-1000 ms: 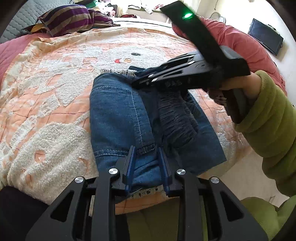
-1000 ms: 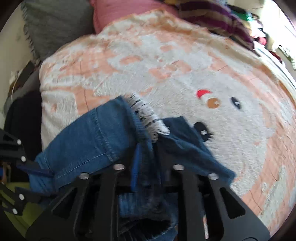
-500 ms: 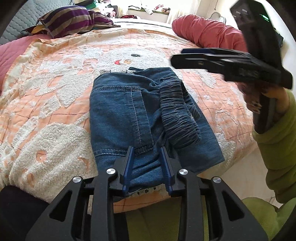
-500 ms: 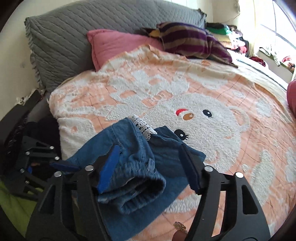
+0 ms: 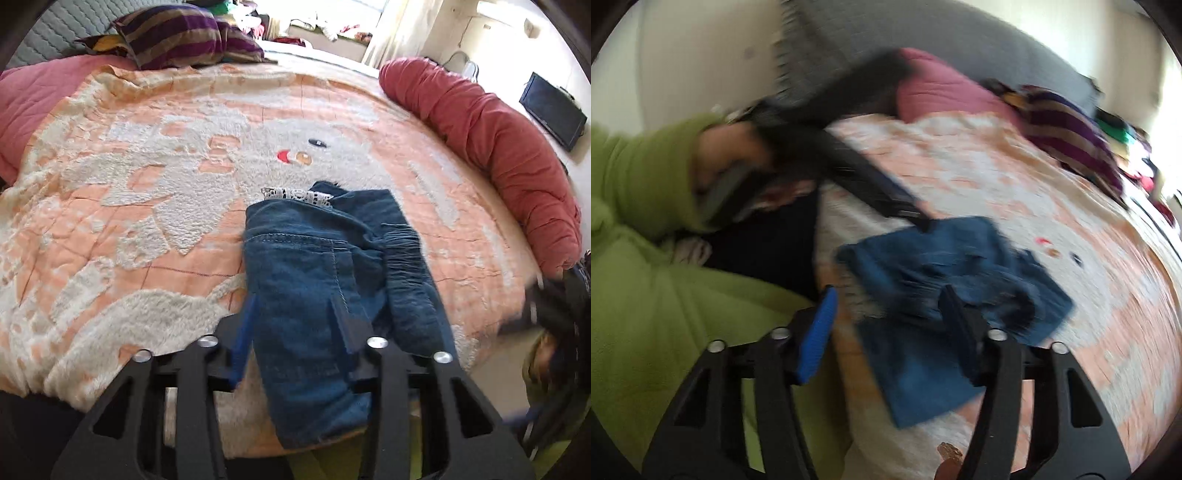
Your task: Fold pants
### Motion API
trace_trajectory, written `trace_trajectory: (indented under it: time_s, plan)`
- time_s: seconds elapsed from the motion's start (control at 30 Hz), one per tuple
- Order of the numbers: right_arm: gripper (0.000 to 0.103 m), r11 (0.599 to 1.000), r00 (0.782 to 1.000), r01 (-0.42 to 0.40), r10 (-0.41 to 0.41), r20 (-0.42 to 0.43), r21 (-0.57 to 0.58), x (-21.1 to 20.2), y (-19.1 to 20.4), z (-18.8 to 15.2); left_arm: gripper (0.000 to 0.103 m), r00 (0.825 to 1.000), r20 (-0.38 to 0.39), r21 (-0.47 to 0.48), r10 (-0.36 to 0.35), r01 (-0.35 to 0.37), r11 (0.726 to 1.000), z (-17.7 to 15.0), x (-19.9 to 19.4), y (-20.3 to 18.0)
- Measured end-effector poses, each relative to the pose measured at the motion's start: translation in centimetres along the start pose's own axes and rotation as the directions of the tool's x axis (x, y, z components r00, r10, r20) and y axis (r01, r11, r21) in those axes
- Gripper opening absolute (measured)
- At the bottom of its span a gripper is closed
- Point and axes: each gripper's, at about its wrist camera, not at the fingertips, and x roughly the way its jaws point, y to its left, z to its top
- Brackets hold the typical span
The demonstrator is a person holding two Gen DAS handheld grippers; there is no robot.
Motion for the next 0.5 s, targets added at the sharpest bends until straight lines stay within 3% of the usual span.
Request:
trace_trajectory:
  time_s: [0.1, 0.23, 0.27, 0.3, 0.33, 0.43, 0.5]
  plan:
    - [0.034, 0.993, 0.999, 0.017, -0.022, -0.04, -0.121, 2.7, 1.6, 0.9, 0.035, 0.999, -0.036, -0.01, -0.007, 0.007, 1.0, 0.6, 1.6, 0.3]
    - [0.032, 0.978, 0.994, 0.065, -0.081, -0.072, -0.197, 5.9, 2.1, 1.5, 0.035, 0.998, -0.058, -0.018, -0.004, 0.003, 1.0, 0.6, 2.8, 0.5]
    - [0.024, 0.978, 0.993, 0.059, -0.079, -0.093, -0.201, 6.7, 1.9, 1.5, 0.035, 0.998, -0.058, -0.018, -0.004, 0.003, 1.0, 0.6, 2.9, 0.5]
    - [0.004, 0.98, 0.99, 0.049, -0.074, -0.123, -0.192, 7.6, 1.5, 1.2, 0.035, 0.998, -0.058, -0.016, -0.001, 0.0, 1.0, 0.6, 3.0, 0.5]
    - [0.001, 0.987, 0.989, 0.018, -0.042, -0.143, -0.161, 7.8, 1.4, 1.0, 0.035, 0.998, -0.06, -0.016, 0.0, -0.001, 1.0, 0.6, 3.1, 0.5]
    - [0.001, 0.989, 0.989, -0.057, 0.037, -0.144, -0.136, 6.3, 1.4, 0.3, 0.037, 0.998, -0.058, -0.013, 0.0, -0.001, 1.0, 0.4, 3.3, 0.6]
    - [0.001, 0.992, 0.987, -0.044, 0.024, -0.16, -0.121, 6.3, 1.4, -0.3, 0.037, 0.999, -0.053, -0.015, -0.003, 0.002, 1.0, 0.4, 3.4, 0.6]
